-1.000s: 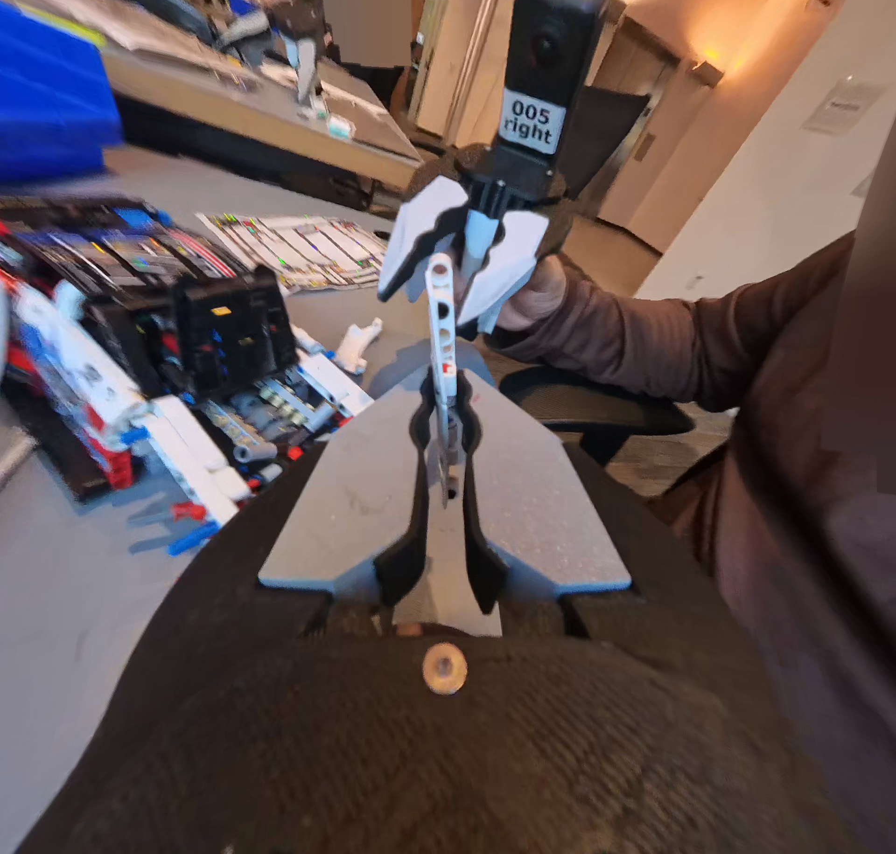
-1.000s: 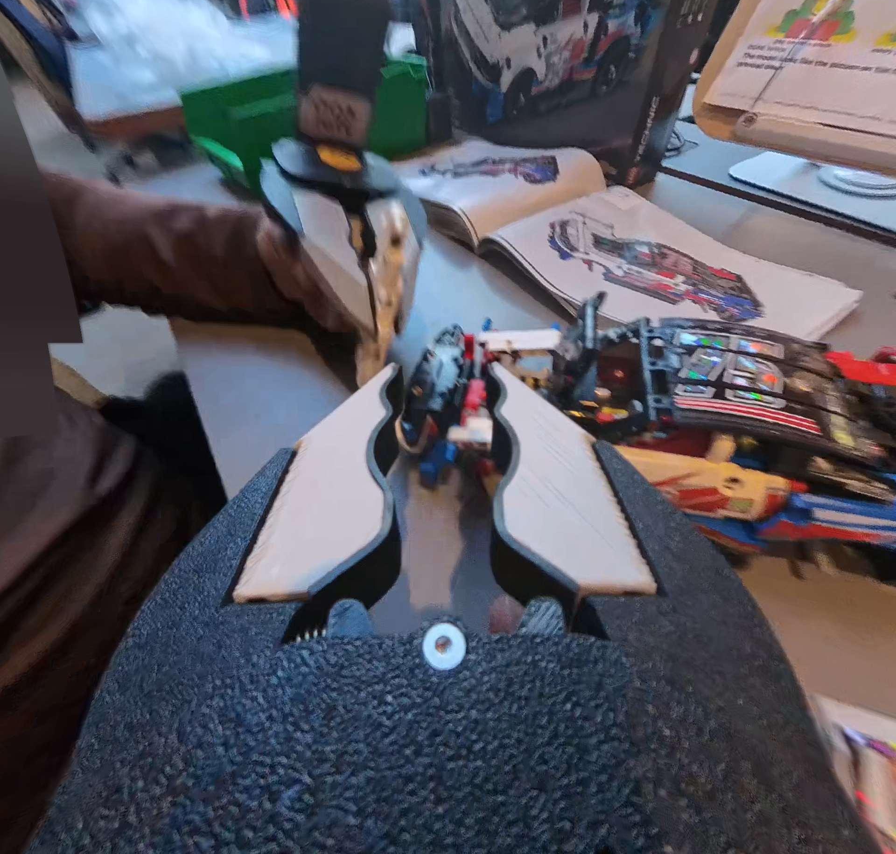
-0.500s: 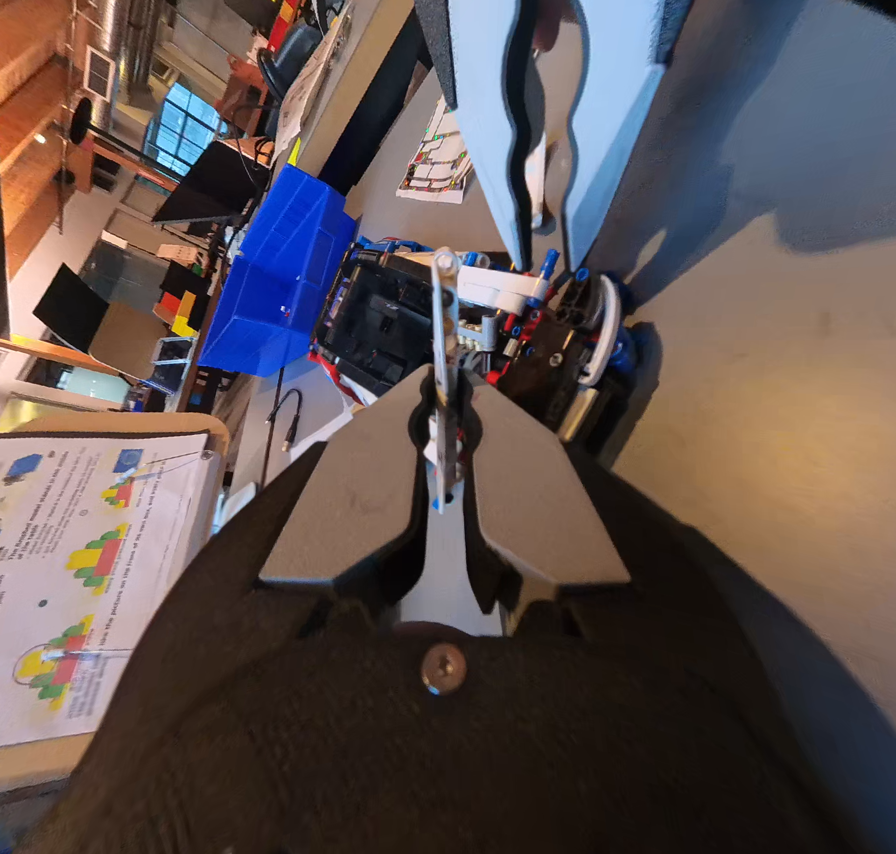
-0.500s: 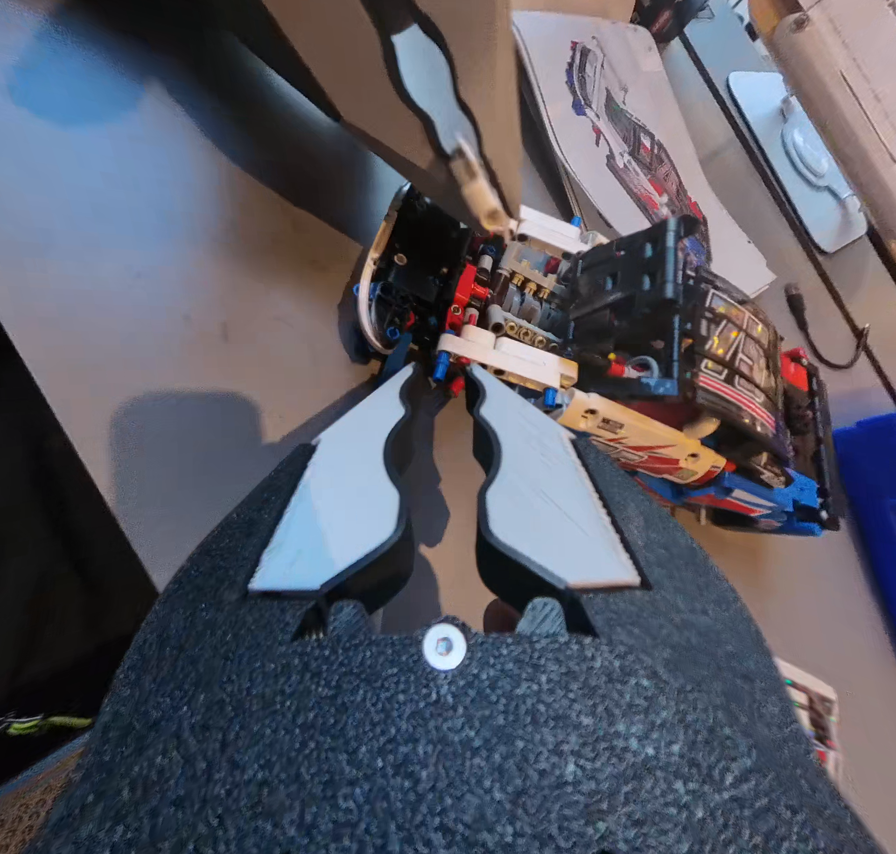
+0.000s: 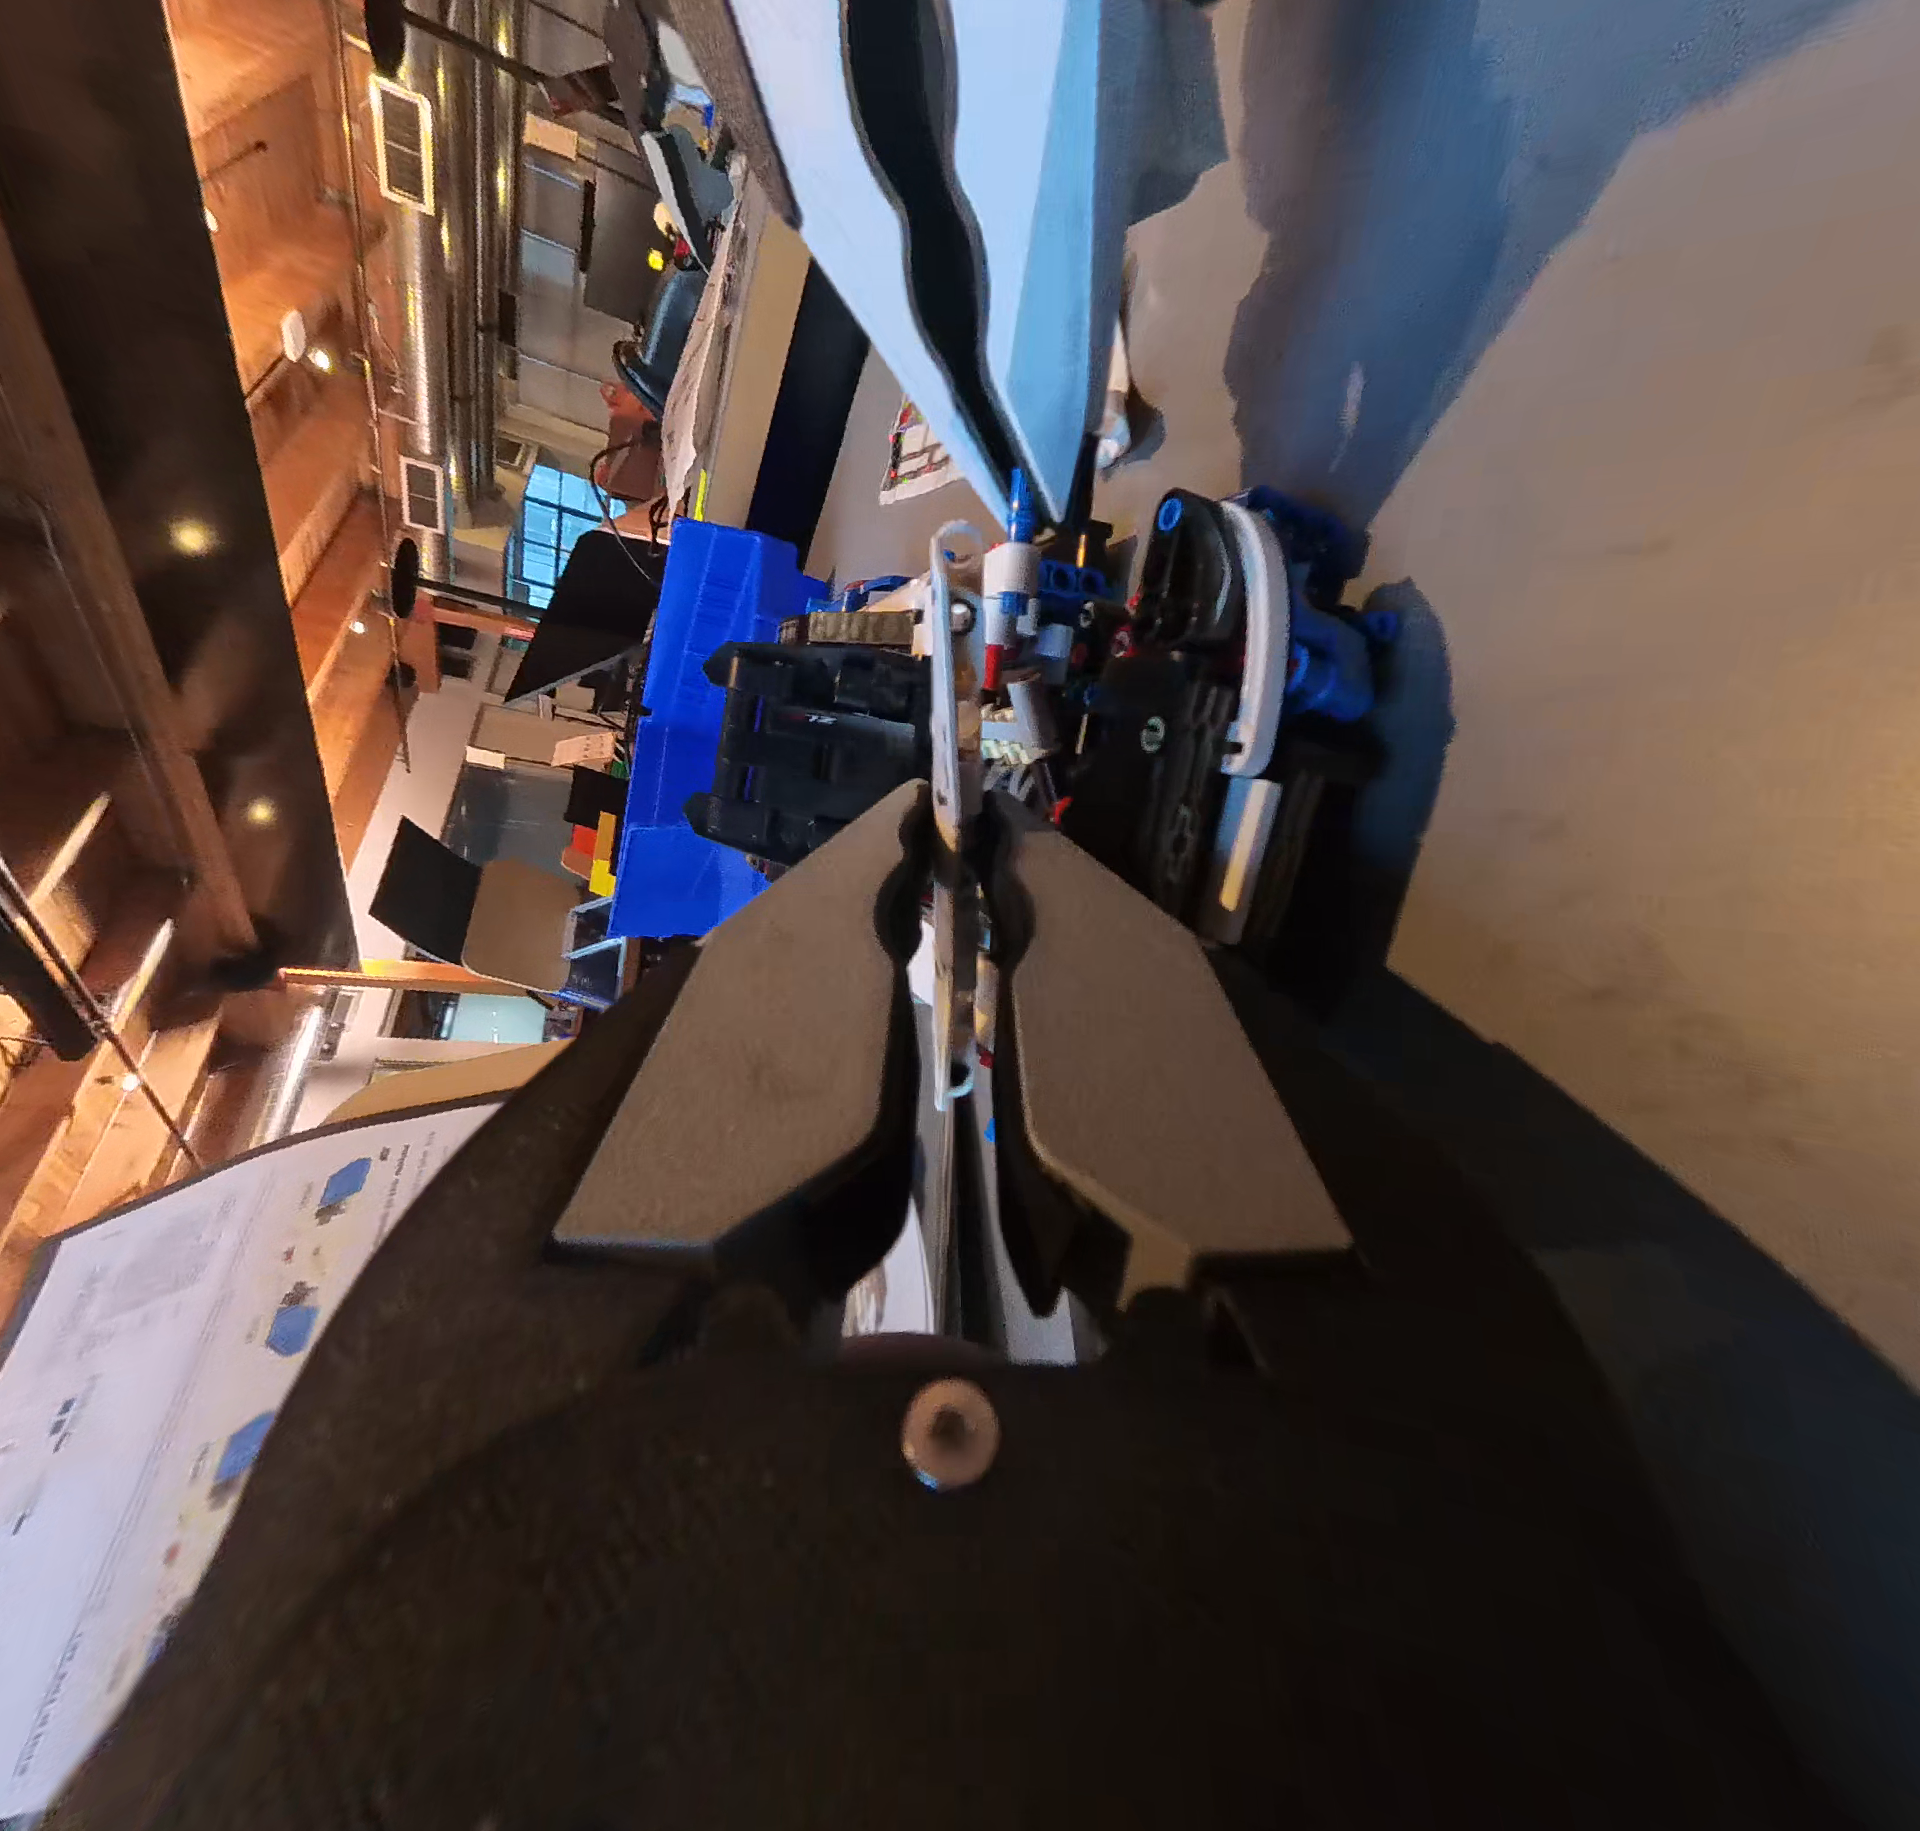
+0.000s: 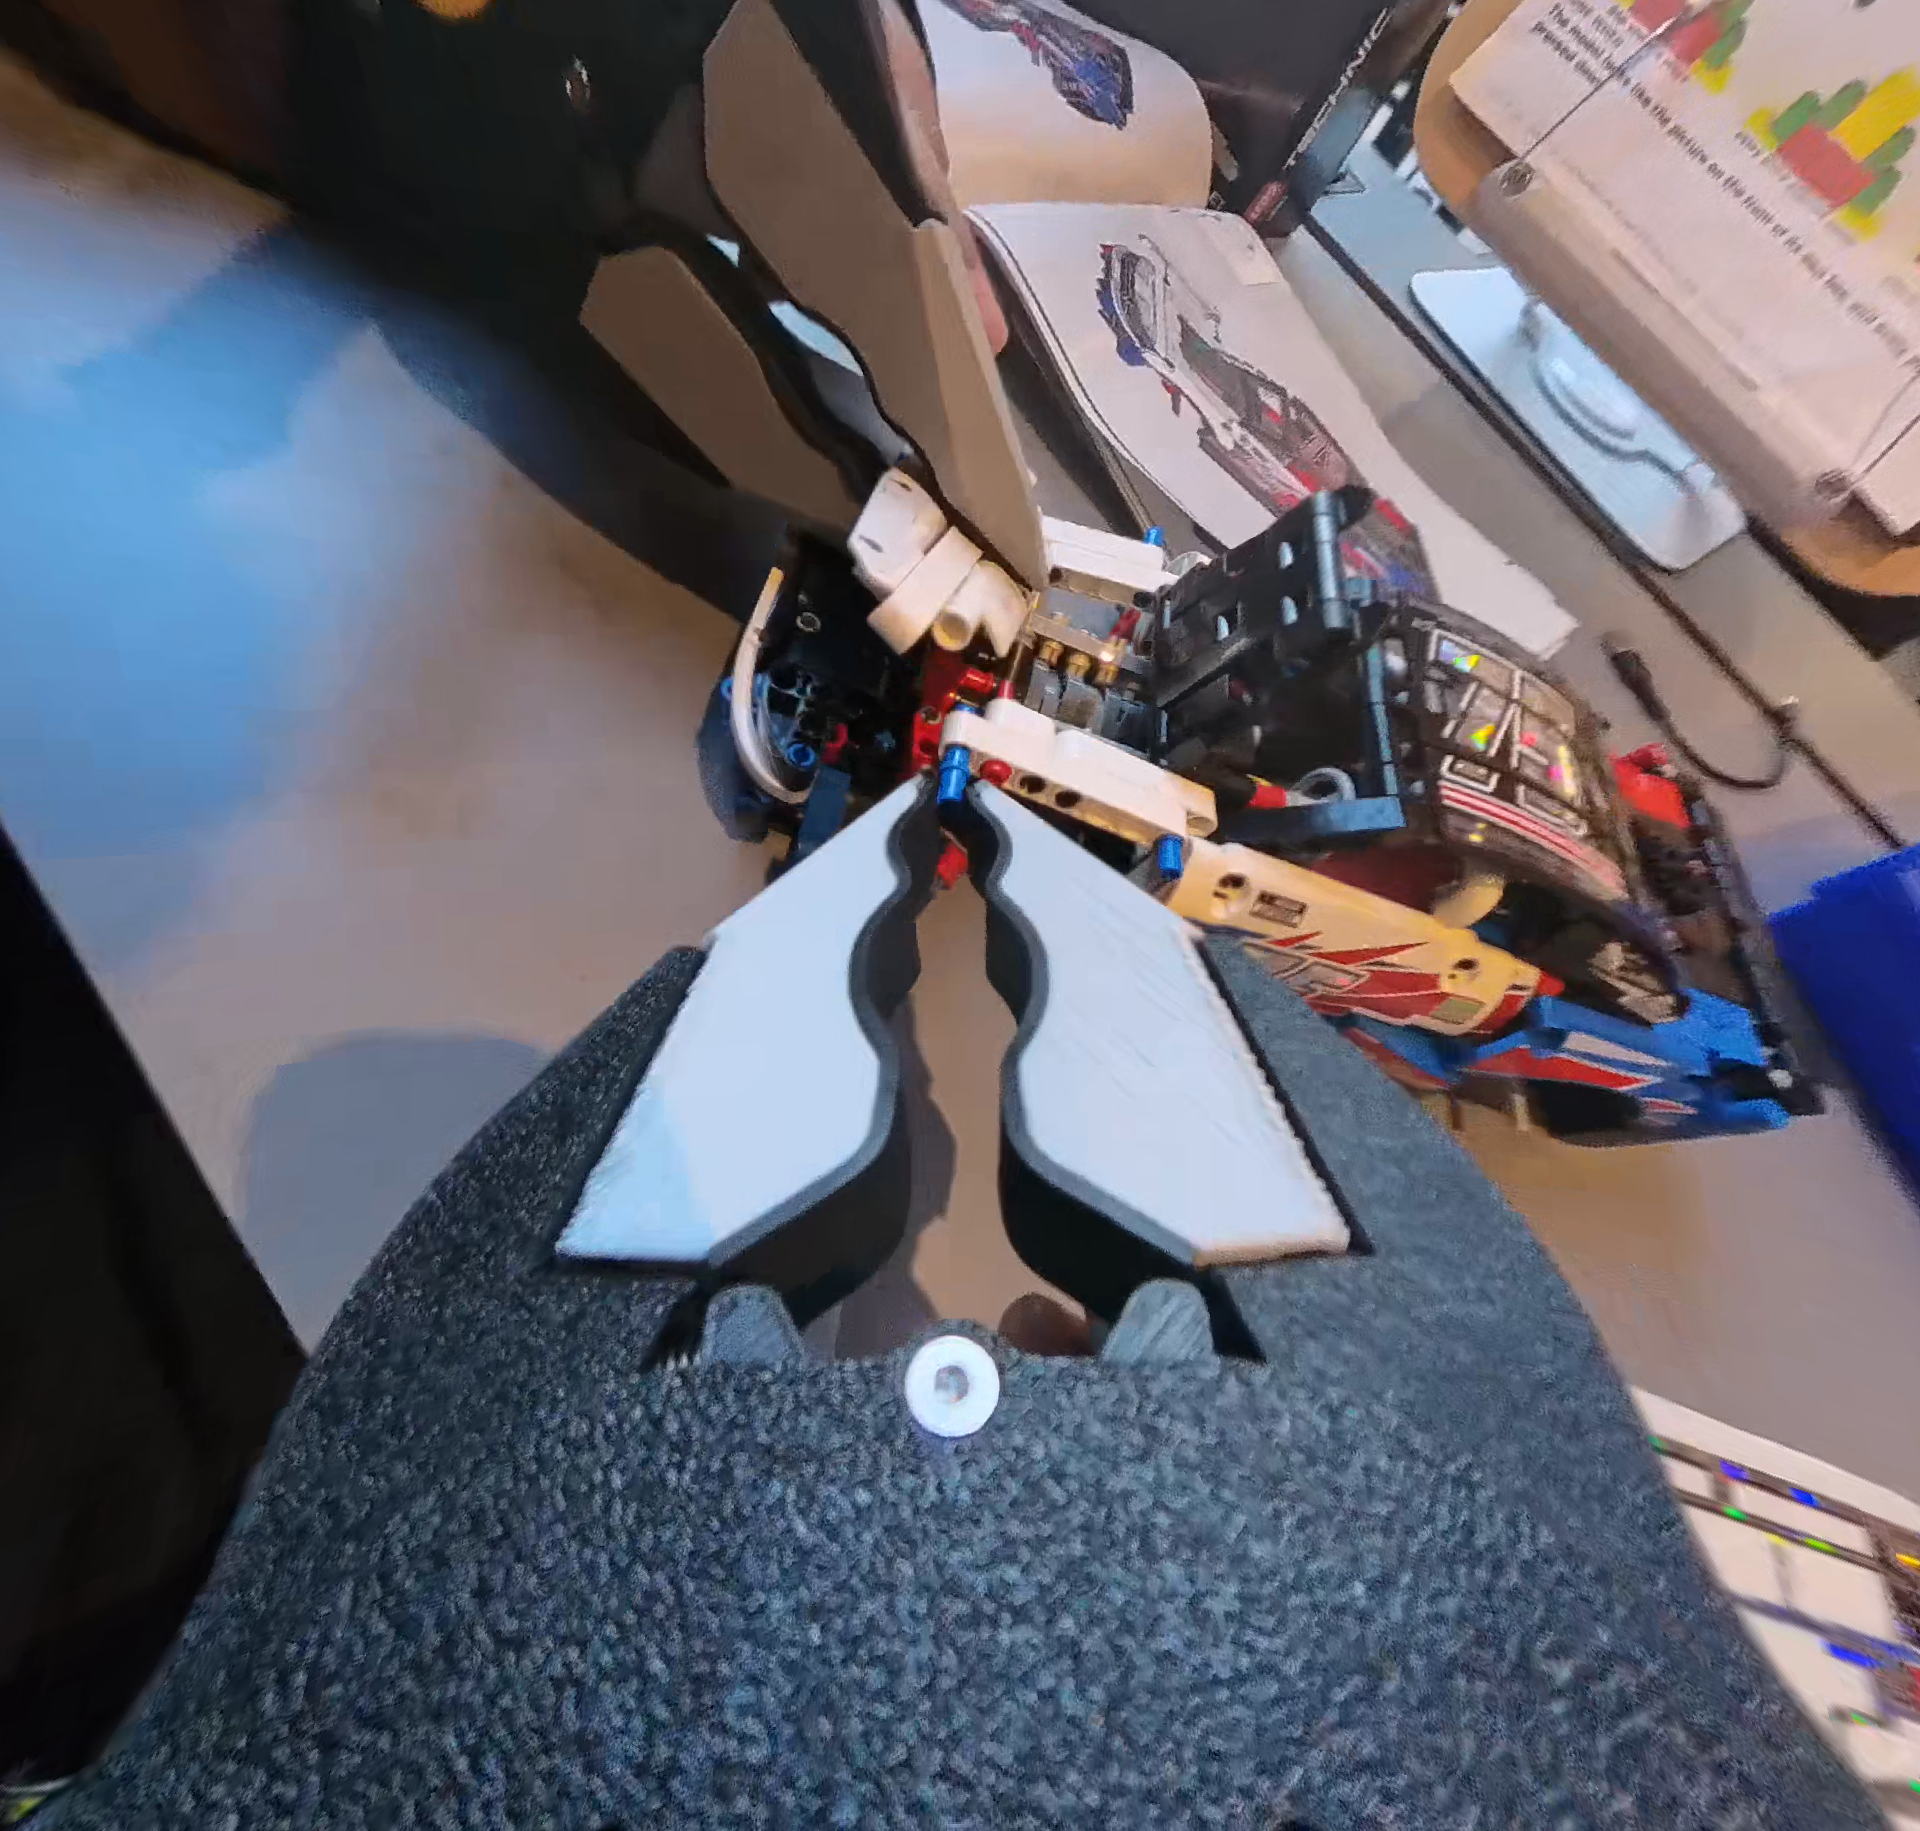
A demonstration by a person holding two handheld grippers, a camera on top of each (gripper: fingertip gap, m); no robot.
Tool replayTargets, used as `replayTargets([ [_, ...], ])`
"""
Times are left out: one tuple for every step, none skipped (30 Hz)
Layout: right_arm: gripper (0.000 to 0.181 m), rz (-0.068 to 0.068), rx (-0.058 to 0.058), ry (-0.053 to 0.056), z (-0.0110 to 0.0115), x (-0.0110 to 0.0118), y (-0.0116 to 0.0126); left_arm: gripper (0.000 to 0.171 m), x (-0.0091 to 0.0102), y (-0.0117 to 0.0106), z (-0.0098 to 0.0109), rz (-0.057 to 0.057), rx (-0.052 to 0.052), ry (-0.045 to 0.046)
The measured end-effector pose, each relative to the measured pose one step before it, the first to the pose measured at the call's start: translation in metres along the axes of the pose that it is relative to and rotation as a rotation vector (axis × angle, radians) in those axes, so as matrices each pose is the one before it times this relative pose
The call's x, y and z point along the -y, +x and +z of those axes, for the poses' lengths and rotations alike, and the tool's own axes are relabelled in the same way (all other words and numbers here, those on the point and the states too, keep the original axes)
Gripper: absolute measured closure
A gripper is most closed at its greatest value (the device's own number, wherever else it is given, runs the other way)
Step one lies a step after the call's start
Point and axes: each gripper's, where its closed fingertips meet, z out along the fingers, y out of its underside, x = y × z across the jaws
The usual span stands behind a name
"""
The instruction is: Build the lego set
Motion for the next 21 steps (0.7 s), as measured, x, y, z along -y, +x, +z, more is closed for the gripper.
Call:
replayTargets([
  [0.177,0.0345,0.0178,0.0127,0.00040,0.00036,-0.00010,0.167,-0.00032,-0.00070,-0.00013,0.0137,0.0102,0.00342],
  [0.177,0.0275,0.0149,0.0085,0.00025,0.00040,-0.00011,0.166,-0.00050,-0.00096,0.00026,0.0225,0.0117,0.00027],
  [0.177,0.0188,0.0096,0.0078,0.00005,0.00047,0.00015,0.167,-0.00059,-0.00095,0.00054,0.0301,0.0095,-0.00512],
  [0.177,0.0103,0.0046,0.0074,0.00001,0.00036,0.00027,0.167,-0.00077,-0.00128,0.00101,0.0448,0.0113,-0.00955],
  [0.177,0.0077,0.0039,0.0040,0.00025,-0.00013,-0.00002,0.167,-0.00047,-0.00137,0.00154,0.0538,0.0132,-0.00802],
  [0.177,0.0083,0.0037,0.0042,0.00040,-0.00013,-0.00005,0.167,0.00046,-0.00108,0.00156,0.0461,0.0094,0.00051],
  [0.177,0.0101,0.0046,0.0045,0.00016,-0.00005,-0.00006,0.167,0.00065,-0.00056,0.00155,0.0291,0.0024,0.00412],
  [0.177,0.0123,0.0066,0.0027,0.00013,-0.00011,-0.00004,0.167,0.00012,-0.00010,0.00142,0.0148,-0.0050,0.00211],
  [0.177,0.0126,0.0059,0.0023,-0.00009,0.00021,0.00012,0.167,-0.00058,0.00061,0.00103,-0.0010,-0.0133,-0.00530],
  [0.177,0.0096,0.0039,0.0014,-0.00020,0.00019,0.00013,0.167,-0.00072,0.00115,0.00068,-0.0048,-0.0202,-0.01283],
  [0.177,0.0056,0.0021,-0.0002,0.00002,-0.00013,-0.00010,0.167,-0.00087,0.00100,0.00038,0.0002,-0.0180,-0.01662],
  [0.177,0.0020,0.0002,-0.0001,0.00005,-0.00014,0.00001,0.167,-0.00034,0.00119,-0.00015,0.0017,-0.0181,-0.01218],
  [0.177,-0.0004,-0.0005,-0.0003,0.00002,-0.00011,-0.00002,0.167,0.00005,0.00183,-0.00079,-0.0010,-0.0228,-0.00979],
  [0.177,-0.0008,0.0000,-0.0007,0.00008,-0.00012,-0.00006,0.167,0.00039,0.00129,-0.00125,-0.0009,-0.0168,-0.00799],
  [0.177,-0.0004,0.0007,-0.0001,0.00009,0.00001,0.00003,0.163,0.00116,-0.00085,-0.00130,-0.0057,-0.0003,-0.00297],
  [0.177,0.0011,0.0019,0.0005,0.00005,0.00001,-0.00004,0.158,0.00111,-0.00087,-0.00119,-0.0126,-0.0006,-0.00144],
  [0.177,0.0037,0.0031,0.0013,0.00008,0.00014,0.00001,0.156,0.00092,0.00040,-0.00084,-0.0157,-0.0121,-0.00083],
  [0.177,0.0052,0.0035,0.0014,0.00000,0.00010,-0.00005,0.156,0.00060,0.00051,-0.00031,-0.0105,-0.0109,-0.00140],
  [0.177,0.0043,0.0030,0.0007,-0.00006,0.00001,-0.00002,0.155,0.00034,-0.00034,-0.00002,0.0063,-0.0022,-0.00444],
  [0.177,0.0026,0.0017,0.0007,-0.00003,-0.00002,-0.00003,0.153,0.00094,-0.00080,0.00009,0.0205,0.0049,-0.00325],
  [0.177,0.0010,-0.0002,0.0009,-0.00016,0.00008,0.00016,0.153,0.00216,-0.00008,-0.00023,0.0190,0.0011,0.00338],
])
